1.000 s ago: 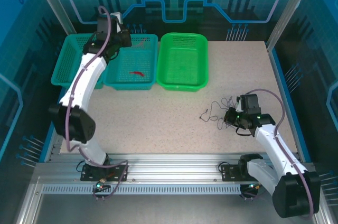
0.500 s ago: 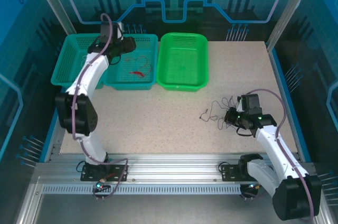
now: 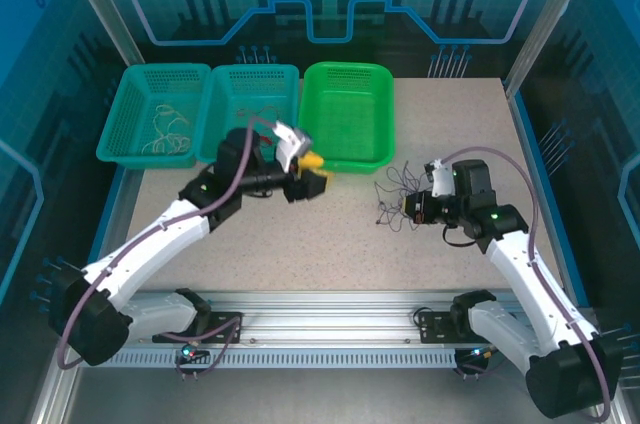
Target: Untangle the cables
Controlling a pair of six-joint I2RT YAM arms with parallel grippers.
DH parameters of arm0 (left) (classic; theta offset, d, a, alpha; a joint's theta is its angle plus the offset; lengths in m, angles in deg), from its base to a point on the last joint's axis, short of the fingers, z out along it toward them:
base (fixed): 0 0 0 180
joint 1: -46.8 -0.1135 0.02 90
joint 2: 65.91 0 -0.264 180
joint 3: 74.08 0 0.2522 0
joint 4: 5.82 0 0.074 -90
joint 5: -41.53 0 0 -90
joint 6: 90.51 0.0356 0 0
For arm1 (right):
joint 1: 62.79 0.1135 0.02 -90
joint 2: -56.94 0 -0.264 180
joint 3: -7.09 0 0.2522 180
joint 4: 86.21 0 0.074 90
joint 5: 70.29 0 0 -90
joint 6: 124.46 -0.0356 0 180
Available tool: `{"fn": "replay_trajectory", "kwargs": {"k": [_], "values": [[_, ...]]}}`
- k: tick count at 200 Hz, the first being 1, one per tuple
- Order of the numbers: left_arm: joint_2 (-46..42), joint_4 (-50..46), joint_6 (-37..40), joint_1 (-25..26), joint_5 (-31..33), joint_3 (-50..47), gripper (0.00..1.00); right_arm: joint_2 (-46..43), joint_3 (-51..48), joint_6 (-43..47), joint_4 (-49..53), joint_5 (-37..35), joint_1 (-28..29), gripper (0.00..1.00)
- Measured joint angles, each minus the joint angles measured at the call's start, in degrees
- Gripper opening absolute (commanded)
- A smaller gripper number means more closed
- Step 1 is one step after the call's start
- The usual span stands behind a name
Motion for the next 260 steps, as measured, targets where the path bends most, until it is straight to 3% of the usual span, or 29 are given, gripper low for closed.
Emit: {"fn": "replay_trajectory", "kwargs": {"k": [43, 73, 89, 99, 109, 117, 137, 212, 242, 250, 260], "values": [[6.0, 7.7, 9.9, 8.0, -2.4, -7.0, 0.94, 2.2, 3.5, 2.2, -0.2, 3.1, 5.6, 0.04], [12.5, 17.6, 11.7, 8.6, -0.5, -7.0, 0.96, 5.5, 4.5, 2.5, -0.3, 4.7, 9.0, 0.03], [15.7, 22.2, 11.3, 8.5, 1.1, -7.0, 0.84, 6.4, 4.6, 2.5, -0.7, 5.2, 10.7, 0.04], [17.5, 25.1, 10.2, 8.5, 2.1, -7.0, 0.66, 6.6, 4.6, 2.5, -0.8, 5.5, 11.6, 0.03], [18.9, 27.6, 9.8, 8.5, 2.8, -7.0, 0.38, 6.8, 4.6, 2.5, -1.0, 5.4, 12.3, 0.03], [19.4, 29.3, 9.2, 8.5, 3.2, -7.0, 0.21, 6.8, 4.6, 2.5, -1.1, 4.8, 12.6, 0.03], [19.3, 32.5, 8.7, 8.5, 3.9, -7.1, 0.00, 6.8, 4.7, 2.4, -1.0, 2.8, 12.7, 0.03], [10.8, 32.5, 12.9, 8.5, 10.4, -13.3, 0.00, 4.9, 4.7, 2.2, -1.1, -4.0, 12.7, 0.03], [9.8, 31.2, 15.0, 8.5, 11.6, -13.2, 0.75, 4.7, 4.7, 2.2, -1.5, -3.0, 12.7, 0.04], [10.1, 30.9, 15.2, 8.5, 11.6, -13.1, 0.88, 4.7, 4.7, 2.2, -1.7, -2.4, 12.7, 0.04], [10.9, 30.9, 15.3, 8.5, 11.6, -13.0, 0.98, 4.7, 4.7, 2.2, -1.9, -1.9, 12.7, 0.04]]}}
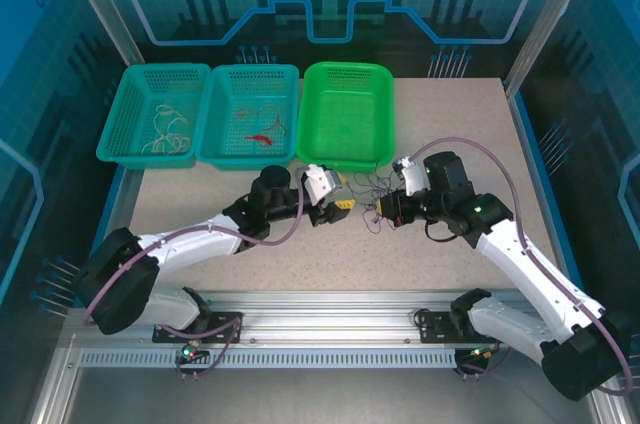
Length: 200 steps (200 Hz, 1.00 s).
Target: Untangle the cables
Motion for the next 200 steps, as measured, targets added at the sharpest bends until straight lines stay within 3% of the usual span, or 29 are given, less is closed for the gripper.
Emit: {"fn": "replay_trajectory", "kwargs": {"k": [26, 41, 48, 73, 110, 129, 170, 184, 200], "values": [[3.4, 1.4, -0.1, 0.0, 0.5, 0.5, 0.98, 0.0, 0.0, 0.0, -0.2, 1.4, 0.0, 0.04], [5.8, 1.7, -0.3, 0.0, 1.2, 1.9, 0.86, 0.0, 0.0, 0.0, -0.4, 2.5, 0.0, 0.04], [6.7, 1.8, -0.4, 0.0, 1.3, 2.7, 0.71, 0.0, 0.0, -0.1, -0.5, 2.8, 0.0, 0.04], [8.0, 4.0, -0.4, 0.0, 1.4, 4.2, 0.00, 0.0, 0.0, -0.7, -0.6, 2.2, 0.0, 0.04], [4.2, 7.1, -1.8, 0.0, 1.9, 2.3, 0.00, -0.5, -0.6, -4.7, 0.9, -9.9, -0.5, 0.11], [-1.2, 7.7, -4.1, 0.4, 1.6, -1.1, 0.00, -0.7, -2.4, -9.1, 0.6, -15.1, -2.6, 0.21], [-13.2, 8.8, -10.9, -1.1, 2.7, -4.3, 0.00, -1.3, -14.3, -17.7, 2.8, -23.8, -18.2, 0.15], [-16.2, 8.5, -12.8, -1.1, 3.4, -4.1, 0.00, -1.0, -17.4, -19.3, 3.5, -23.7, -20.5, 0.06], [-17.9, 7.0, -14.3, -1.1, 4.3, -2.8, 0.00, -0.7, -18.5, -19.7, 3.7, -23.1, -21.3, 0.05]]}}
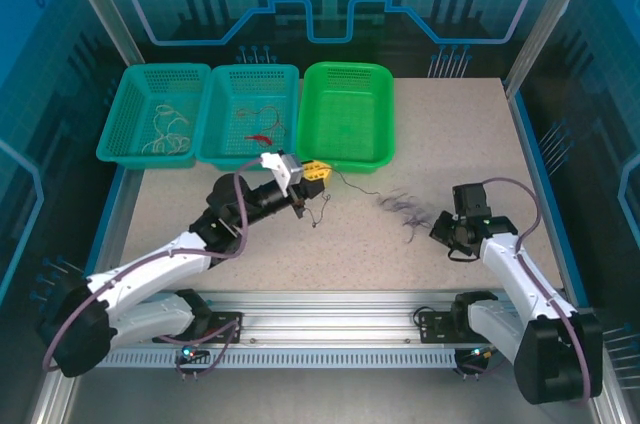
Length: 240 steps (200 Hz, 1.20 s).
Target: Untangle the cables
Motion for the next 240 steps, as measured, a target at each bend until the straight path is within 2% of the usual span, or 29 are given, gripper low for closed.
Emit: {"fn": "replay_trajectory", "kwargs": {"k": [38, 53, 74, 86, 112, 132, 171, 199, 240], "values": [[-0.6, -9.6, -3.0, -1.1, 4.7, 7.6, 0.00, 0.0, 0.0, -0.3, -0.8, 0.5, -0.6, 0.06], [-0.6, -14.2, -3.5, -2.4, 5.8, 12.2, 0.00, 0.0, 0.0, 0.2, -1.4, 2.4, -1.3, 0.18], [0.3, -19.4, -3.5, -3.2, 6.3, 18.4, 0.00, -0.1, 0.0, 2.9, -5.6, 10.4, -0.4, 0.39], [0.7, -21.5, -3.5, -3.2, 6.4, 20.3, 0.00, -0.5, 0.5, 4.8, -7.9, 13.5, 3.4, 0.46], [0.9, -25.9, -3.5, -3.2, 6.8, 20.7, 0.00, 0.5, 4.9, 9.1, -12.0, 15.2, 19.8, 0.59], [1.0, -28.7, -3.6, -3.2, 7.0, 20.7, 0.00, 3.9, 7.3, 9.6, -18.4, 15.6, 28.5, 0.71], [1.0, -30.7, -4.0, -3.2, 7.0, 20.7, 0.00, 18.2, 7.9, 8.2, -32.2, 14.9, 37.0, 0.75], [0.8, -31.7, -4.3, -3.2, 7.0, 20.8, 0.00, 27.5, 7.9, 7.9, -43.6, 11.3, 42.0, 0.75], [0.2, -33.7, -4.4, -3.2, 6.9, 22.9, 0.00, 40.1, 11.9, 7.5, -57.3, 5.4, 44.3, 0.71]]}}
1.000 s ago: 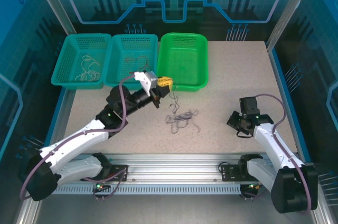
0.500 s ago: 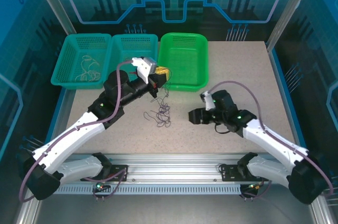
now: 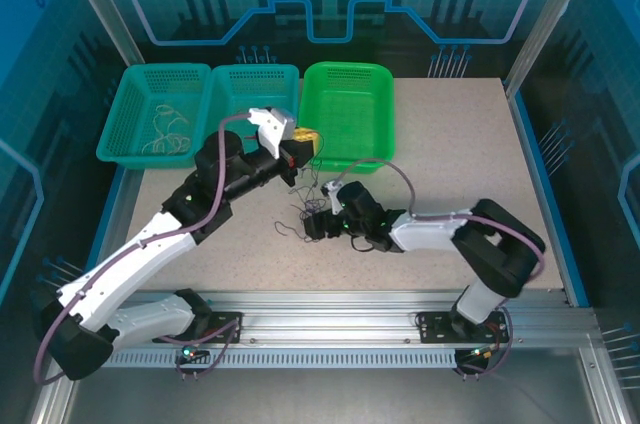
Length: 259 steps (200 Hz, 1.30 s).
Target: Untangle the cables
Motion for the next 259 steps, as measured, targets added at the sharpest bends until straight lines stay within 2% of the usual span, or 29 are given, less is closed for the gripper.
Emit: {"fn": "replay_trajectory", "kwargs": {"k": [17, 43, 54, 96, 142, 185, 228, 259], "values": [[-0.7, -1.1, 0.0, -0.1, 0.1, 1.7, 0.00, 4.4, 2.3, -0.4, -3.9, -1.9, 0.1, 0.63], [-2.6, -3.5, -0.9, -0.5, 1.7, 4.7, 0.00, 9.0, 4.7, -3.3, -5.0, -6.9, -0.1, 0.27], [-3.5, -5.4, -2.0, -1.9, 2.8, 7.0, 0.00, 9.7, 4.6, -6.5, -4.0, -9.2, -0.6, 0.19], [-7.0, -10.3, -7.5, -13.1, 5.0, 14.5, 0.00, 6.4, -2.9, -18.3, -5.6, -13.2, -5.8, 0.19], [-7.0, -13.0, -4.2, -15.6, 9.4, 21.4, 0.00, -0.2, -10.6, -25.8, -5.6, -14.6, -9.6, 0.10], [-6.4, -13.4, -1.3, -22.0, 13.2, 25.6, 0.00, -8.8, -16.5, -28.5, 0.9, -16.9, -14.7, 0.00], [-3.4, -13.8, -3.7, -29.8, 11.8, 26.8, 0.00, -20.8, -23.3, -29.3, 8.7, -18.1, -23.8, 0.00], [0.1, -14.6, -6.0, -33.2, 8.0, 26.8, 0.00, -27.8, -23.1, -28.6, 15.6, -18.1, -26.9, 0.00]]}}
